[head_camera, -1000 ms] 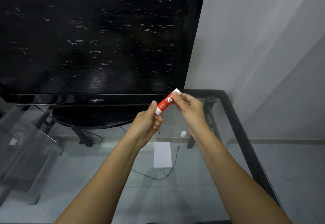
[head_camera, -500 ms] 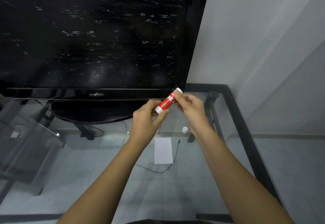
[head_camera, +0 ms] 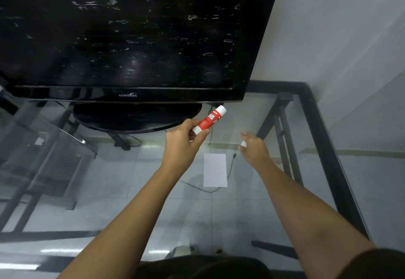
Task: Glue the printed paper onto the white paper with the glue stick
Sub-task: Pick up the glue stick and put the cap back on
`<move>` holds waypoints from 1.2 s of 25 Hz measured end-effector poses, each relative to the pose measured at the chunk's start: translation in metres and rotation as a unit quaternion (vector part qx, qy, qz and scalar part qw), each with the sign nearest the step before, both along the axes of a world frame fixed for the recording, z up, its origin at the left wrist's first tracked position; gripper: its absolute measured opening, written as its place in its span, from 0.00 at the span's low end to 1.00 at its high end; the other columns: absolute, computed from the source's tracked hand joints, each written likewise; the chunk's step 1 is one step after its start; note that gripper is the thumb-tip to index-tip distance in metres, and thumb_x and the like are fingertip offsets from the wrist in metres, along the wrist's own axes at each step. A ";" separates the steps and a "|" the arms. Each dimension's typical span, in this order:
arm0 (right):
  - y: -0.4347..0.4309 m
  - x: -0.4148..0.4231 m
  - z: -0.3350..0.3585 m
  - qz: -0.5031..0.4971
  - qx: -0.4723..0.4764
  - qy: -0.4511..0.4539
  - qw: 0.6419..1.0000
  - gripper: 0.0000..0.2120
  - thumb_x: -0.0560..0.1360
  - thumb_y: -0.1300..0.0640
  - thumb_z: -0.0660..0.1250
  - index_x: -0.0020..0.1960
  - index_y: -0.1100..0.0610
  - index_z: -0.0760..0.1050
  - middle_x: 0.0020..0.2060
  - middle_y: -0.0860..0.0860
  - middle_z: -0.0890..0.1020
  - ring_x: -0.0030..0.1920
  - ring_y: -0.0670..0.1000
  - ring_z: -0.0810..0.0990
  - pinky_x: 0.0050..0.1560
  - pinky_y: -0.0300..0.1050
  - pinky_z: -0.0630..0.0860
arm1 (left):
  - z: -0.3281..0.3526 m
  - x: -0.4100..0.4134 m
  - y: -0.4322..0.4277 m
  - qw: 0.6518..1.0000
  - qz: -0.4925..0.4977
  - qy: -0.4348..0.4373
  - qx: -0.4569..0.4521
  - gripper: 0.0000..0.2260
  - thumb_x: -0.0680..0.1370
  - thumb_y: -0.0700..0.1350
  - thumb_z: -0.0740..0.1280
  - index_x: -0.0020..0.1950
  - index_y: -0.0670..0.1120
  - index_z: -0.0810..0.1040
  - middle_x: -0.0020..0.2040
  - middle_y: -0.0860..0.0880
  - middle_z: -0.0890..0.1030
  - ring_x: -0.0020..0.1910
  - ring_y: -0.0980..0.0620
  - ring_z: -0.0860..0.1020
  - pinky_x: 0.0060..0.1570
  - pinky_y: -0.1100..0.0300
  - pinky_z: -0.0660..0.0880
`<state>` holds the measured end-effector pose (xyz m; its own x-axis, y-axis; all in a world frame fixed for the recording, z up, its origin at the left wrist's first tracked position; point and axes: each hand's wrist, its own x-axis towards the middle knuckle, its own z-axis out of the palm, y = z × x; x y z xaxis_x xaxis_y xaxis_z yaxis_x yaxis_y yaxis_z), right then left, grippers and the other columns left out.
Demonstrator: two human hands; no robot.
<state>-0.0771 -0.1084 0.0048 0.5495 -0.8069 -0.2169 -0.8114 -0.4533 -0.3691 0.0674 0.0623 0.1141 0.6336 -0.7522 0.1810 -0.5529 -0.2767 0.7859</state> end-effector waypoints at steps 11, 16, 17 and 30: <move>0.012 0.025 0.053 -0.100 0.108 -0.398 0.906 0.14 0.75 0.56 0.66 0.60 0.51 0.75 0.53 0.45 0.78 0.49 0.38 0.78 0.45 0.26 0.71 | -0.002 0.003 -0.004 1.000 0.005 0.025 -0.003 0.13 0.74 0.50 0.70 0.56 0.46 0.77 0.42 0.57 0.77 0.37 0.64 0.76 0.37 0.78 0.71; 0.033 0.019 0.112 -0.087 0.181 -0.511 0.836 0.12 0.75 0.52 0.66 0.57 0.42 0.73 0.56 0.43 0.78 0.57 0.38 0.76 0.52 0.33 0.74 | 0.013 -0.003 -0.013 0.998 -0.009 0.037 -0.057 0.11 0.74 0.49 0.70 0.53 0.46 0.78 0.39 0.63 0.76 0.38 0.71 0.76 0.34 0.79 0.70; 0.033 0.015 0.118 -0.082 0.177 -0.515 0.835 0.12 0.75 0.52 0.66 0.57 0.43 0.73 0.57 0.43 0.78 0.58 0.40 0.75 0.55 0.35 0.73 | 0.016 -0.004 -0.014 0.997 -0.021 0.031 -0.064 0.11 0.73 0.48 0.70 0.53 0.46 0.78 0.39 0.63 0.76 0.38 0.70 0.76 0.34 0.79 0.69; 0.020 0.006 0.159 0.048 0.161 -0.444 0.880 0.13 0.74 0.56 0.67 0.58 0.47 0.76 0.50 0.35 0.77 0.51 0.29 0.75 0.41 0.22 0.70 | 0.030 0.003 -0.014 0.993 -0.076 -0.017 -0.094 0.16 0.72 0.48 0.72 0.58 0.46 0.79 0.46 0.58 0.78 0.42 0.66 0.76 0.42 0.79 0.71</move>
